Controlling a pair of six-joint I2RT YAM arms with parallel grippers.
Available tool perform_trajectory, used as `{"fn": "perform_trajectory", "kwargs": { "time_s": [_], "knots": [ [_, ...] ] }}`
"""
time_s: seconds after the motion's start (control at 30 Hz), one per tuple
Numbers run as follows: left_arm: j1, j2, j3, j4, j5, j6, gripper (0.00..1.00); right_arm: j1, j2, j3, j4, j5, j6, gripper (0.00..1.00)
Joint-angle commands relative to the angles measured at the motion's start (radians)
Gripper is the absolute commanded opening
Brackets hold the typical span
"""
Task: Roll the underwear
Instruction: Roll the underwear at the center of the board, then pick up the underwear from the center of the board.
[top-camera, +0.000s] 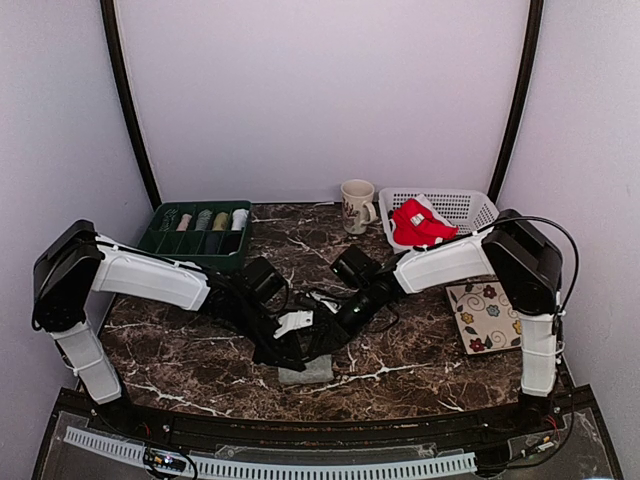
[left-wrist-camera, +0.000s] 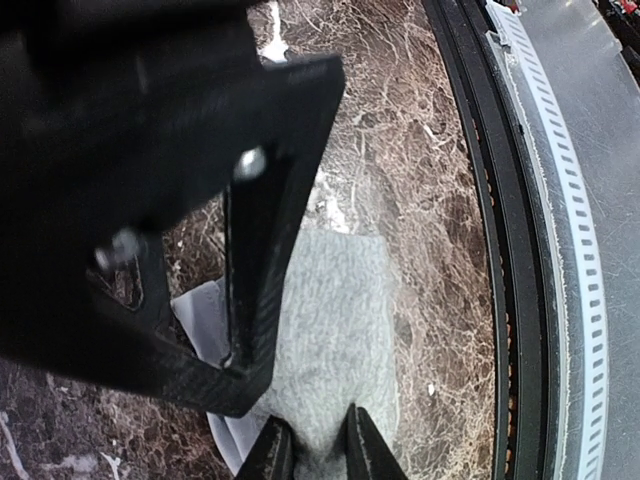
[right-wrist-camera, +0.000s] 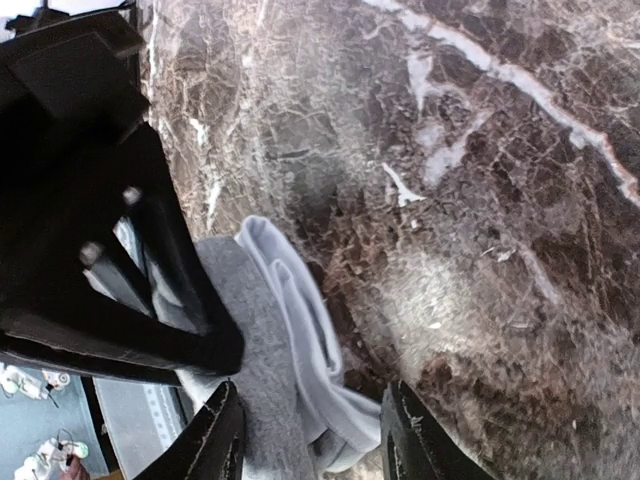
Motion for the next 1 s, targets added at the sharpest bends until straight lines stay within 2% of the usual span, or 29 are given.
{"fn": "perform_trajectory", "kwargs": {
  "time_s": [0.0,0.2,0.3,0.37,0.47,0.7,0.83,0.97],
  "knots": [
    [0.012,0.028,-0.026,-0.054,0.005,-0.009,0.2,0.014,0.02,0.026,-0.038,0.004,-0.043,0.43],
    [0.017,0.036,-0.023,-0.046,-0.004,-0.01,0.2,0.032,0.04,0.03,-0.069,-0.033,-0.072,0.3],
    [0.021,0.034,-0.023,-0.039,-0.01,-0.016,0.2,0.032,0.049,0.027,-0.088,-0.032,-0.091,0.15],
    [0.021,0.027,-0.025,-0.03,-0.02,-0.019,0.2,0.033,0.052,0.026,-0.099,-0.027,-0.105,0.0],
    [0.023,-0.005,-0.036,-0.002,-0.045,-0.032,0.26,0.032,0.059,0.027,-0.112,-0.016,-0.112,0.0],
    [0.019,-0.156,-0.076,0.069,-0.123,-0.063,0.48,0.031,0.076,0.035,-0.125,0.039,-0.091,0.0],
    [-0.028,-0.284,-0.146,0.14,-0.224,-0.05,0.52,0.028,0.087,0.04,-0.128,0.06,-0.077,0.0],
    [-0.134,-0.328,-0.17,0.137,-0.37,0.006,0.53,0.025,0.099,0.05,-0.133,0.062,-0.073,0.0]
  ]
}}
